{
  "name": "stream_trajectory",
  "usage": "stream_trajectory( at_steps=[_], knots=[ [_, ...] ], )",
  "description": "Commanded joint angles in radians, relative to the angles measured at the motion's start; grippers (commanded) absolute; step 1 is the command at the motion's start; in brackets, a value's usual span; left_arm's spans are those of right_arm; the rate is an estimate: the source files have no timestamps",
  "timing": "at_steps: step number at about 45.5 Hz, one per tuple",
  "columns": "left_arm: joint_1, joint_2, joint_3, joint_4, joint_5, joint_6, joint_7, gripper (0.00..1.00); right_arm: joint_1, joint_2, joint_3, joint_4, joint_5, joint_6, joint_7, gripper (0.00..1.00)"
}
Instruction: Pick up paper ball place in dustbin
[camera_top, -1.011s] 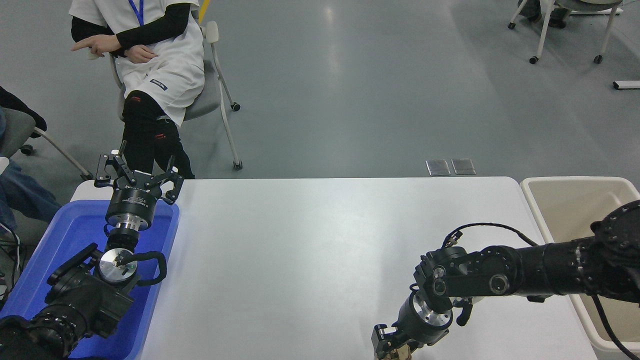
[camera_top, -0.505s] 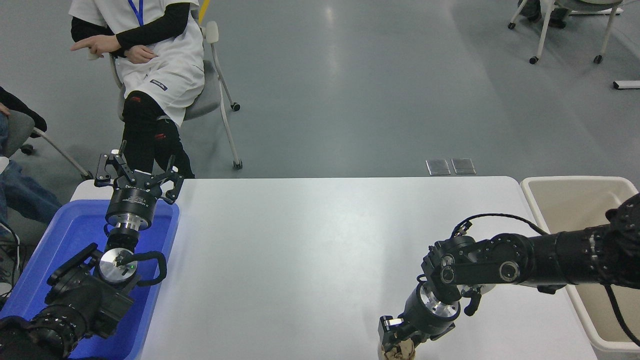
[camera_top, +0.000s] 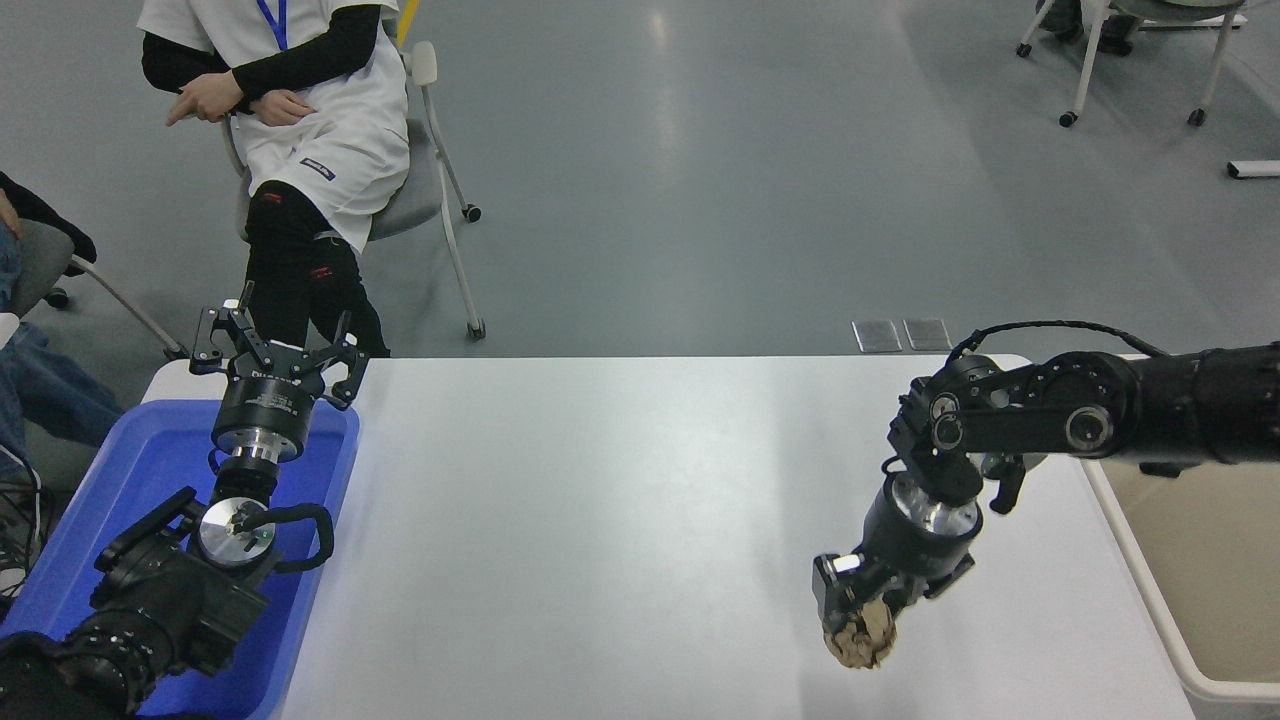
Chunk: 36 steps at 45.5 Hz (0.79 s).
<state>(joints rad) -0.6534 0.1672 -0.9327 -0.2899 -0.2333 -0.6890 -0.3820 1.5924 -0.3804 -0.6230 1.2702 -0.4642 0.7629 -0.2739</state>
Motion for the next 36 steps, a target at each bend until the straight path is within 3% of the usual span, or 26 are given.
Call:
stream_trajectory(
  at_steps=[1, 36],
  knots=[
    [0.0, 0.0, 0.0, 0.0, 0.0, 0.0, 0.0, 0.99, 0.231, -0.086, -0.086, 0.031, 0.061, 0.023, -0.001, 0.0],
    [0.0, 0.0, 0.0, 0.0, 0.0, 0.0, 0.0, 0.99, 0.547, -0.141, -0.353, 0.029, 0.157, 0.023, -0.001, 0.0]
  ],
)
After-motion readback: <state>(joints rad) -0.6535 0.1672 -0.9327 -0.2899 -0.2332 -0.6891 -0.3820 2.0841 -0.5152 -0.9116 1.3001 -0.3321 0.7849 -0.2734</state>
